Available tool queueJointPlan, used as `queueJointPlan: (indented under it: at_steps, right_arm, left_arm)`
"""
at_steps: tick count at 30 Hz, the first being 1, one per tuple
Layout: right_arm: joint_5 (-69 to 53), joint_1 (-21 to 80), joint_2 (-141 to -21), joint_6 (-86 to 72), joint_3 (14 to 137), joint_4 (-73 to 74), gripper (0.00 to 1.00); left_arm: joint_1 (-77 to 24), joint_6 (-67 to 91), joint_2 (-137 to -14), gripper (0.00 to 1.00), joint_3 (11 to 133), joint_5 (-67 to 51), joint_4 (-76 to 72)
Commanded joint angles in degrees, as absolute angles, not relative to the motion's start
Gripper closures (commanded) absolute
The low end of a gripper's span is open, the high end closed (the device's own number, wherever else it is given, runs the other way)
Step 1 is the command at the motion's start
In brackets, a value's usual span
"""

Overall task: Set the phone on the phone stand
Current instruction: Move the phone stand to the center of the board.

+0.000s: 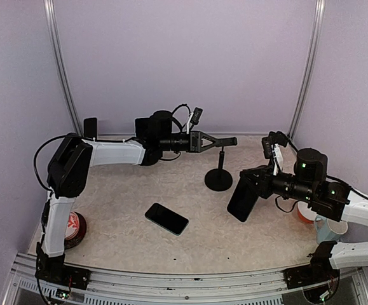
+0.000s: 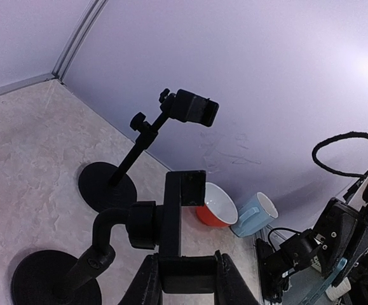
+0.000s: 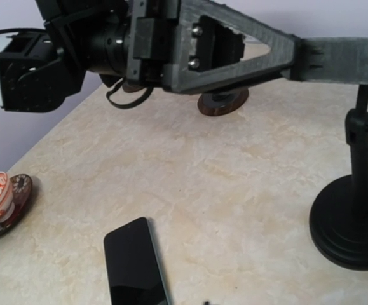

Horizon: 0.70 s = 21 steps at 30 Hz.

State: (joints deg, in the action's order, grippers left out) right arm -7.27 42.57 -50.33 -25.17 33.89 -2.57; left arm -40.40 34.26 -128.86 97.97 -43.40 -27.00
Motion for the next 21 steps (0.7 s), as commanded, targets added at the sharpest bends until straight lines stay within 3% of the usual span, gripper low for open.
queueJointPlan:
  at_steps: [1,21]
  right_arm:
    - [-8.7,41.84,-49.32,-24.82,34.1,-5.22,1.0]
    - [-33.66,41.81,-53.05,-18.92,40.23,-11.27,1.0]
  left_arm:
    - [-40.08,34.22,-123.6,1.0,94.8,-46.84,-29.51]
    - [-42.59,36.02,-108.71,1.0,75.92,-56.45,-40.76]
